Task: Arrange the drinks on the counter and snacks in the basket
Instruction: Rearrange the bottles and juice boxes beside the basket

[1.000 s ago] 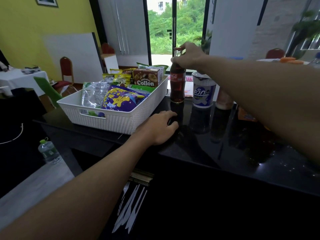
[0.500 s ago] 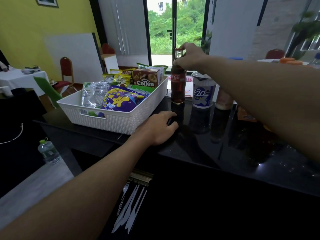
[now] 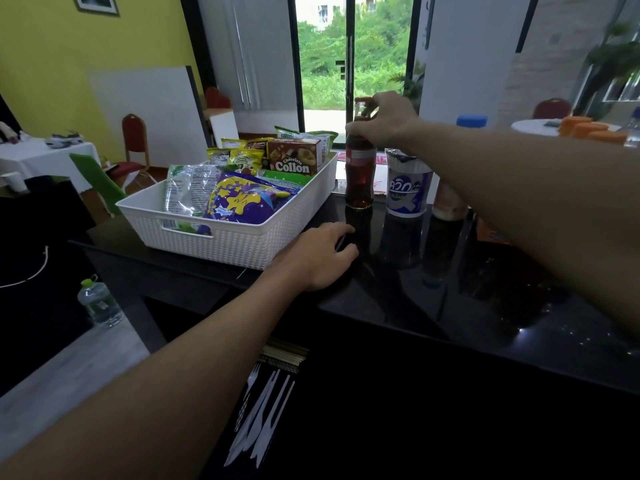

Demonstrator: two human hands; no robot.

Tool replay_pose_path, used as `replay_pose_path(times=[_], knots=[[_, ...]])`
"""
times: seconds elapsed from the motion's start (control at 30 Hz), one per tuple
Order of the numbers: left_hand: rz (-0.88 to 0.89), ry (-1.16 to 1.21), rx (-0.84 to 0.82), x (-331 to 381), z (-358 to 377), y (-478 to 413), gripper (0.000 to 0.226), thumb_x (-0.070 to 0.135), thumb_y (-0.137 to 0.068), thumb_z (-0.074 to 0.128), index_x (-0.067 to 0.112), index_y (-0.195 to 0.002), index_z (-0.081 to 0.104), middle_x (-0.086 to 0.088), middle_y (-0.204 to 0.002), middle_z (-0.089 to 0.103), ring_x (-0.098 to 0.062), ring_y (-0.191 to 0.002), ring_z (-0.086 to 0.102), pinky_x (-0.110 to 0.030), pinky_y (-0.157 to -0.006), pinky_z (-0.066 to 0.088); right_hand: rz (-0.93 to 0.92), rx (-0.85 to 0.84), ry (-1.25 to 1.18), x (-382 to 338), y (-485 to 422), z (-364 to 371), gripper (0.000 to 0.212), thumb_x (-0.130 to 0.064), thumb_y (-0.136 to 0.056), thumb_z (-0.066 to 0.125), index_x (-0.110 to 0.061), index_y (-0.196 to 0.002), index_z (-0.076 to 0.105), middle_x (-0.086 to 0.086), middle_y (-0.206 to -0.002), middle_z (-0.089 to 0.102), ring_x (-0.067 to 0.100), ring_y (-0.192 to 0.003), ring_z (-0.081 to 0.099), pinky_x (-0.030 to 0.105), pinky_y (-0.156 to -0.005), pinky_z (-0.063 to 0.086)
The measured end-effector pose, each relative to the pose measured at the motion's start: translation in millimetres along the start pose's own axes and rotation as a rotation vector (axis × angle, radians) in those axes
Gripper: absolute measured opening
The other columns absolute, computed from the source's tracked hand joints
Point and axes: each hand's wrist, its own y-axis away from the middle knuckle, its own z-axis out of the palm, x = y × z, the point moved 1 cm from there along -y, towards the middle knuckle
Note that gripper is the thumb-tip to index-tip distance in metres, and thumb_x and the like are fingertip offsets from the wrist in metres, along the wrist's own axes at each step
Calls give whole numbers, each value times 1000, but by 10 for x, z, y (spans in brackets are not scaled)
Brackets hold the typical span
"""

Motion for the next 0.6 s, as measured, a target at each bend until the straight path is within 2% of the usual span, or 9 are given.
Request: replay_pose_path(times=[0.13, 0.23, 0.27, 0.4, 0.6], knots=[[1, 3, -7, -3, 4, -8, 56, 54, -91, 44, 34, -144, 47, 4, -147, 51, -18, -126, 53, -43, -105, 45, 44, -20, -4, 10, 7, 4, 33, -36, -83, 76, -12, -102, 62, 1, -92, 62, 21, -93, 61, 29, -71, 53], [1, 0, -2, -4, 8, -12, 57, 54, -91, 44, 34, -143, 47, 4, -147, 52, -18, -127, 53, -43, -105, 45, 48, -52, -24, 3, 11, -20, 36, -29, -83, 74, -8, -110, 64, 9, -103, 66, 26, -98, 64, 40, -86, 59], [0, 0, 0, -6, 9, -11, 57, 55, -91, 44, 34, -143, 47, 4, -147, 51, -18, -127, 53, -43, -105, 45, 46, -56, -24, 0, 14, -29, 37, -28, -83, 75, -7, -112, 65, 10, -106, 66, 26, -99, 65, 39, -86, 59], [0, 0, 2, -3, 12, -4, 57, 55, -90, 44, 35, -143, 47, 4, -147, 51, -18, -126, 53, -42, -105, 44, 26, -30, 14, -6, 34, -44, 43, -33, -80, 82, -8, -112, 67, 6, -104, 65, 21, -95, 62, 26, -69, 50], [6, 0, 4, -2, 9, 0, 57, 55, -90, 44, 34, -143, 47, 4, -148, 51, -18, -127, 52, -43, -105, 44, 23, -10, 49, -6, 43, -48, 47, -36, -80, 83, -7, -113, 67, 4, -101, 60, 20, -94, 59, 24, -65, 45]])
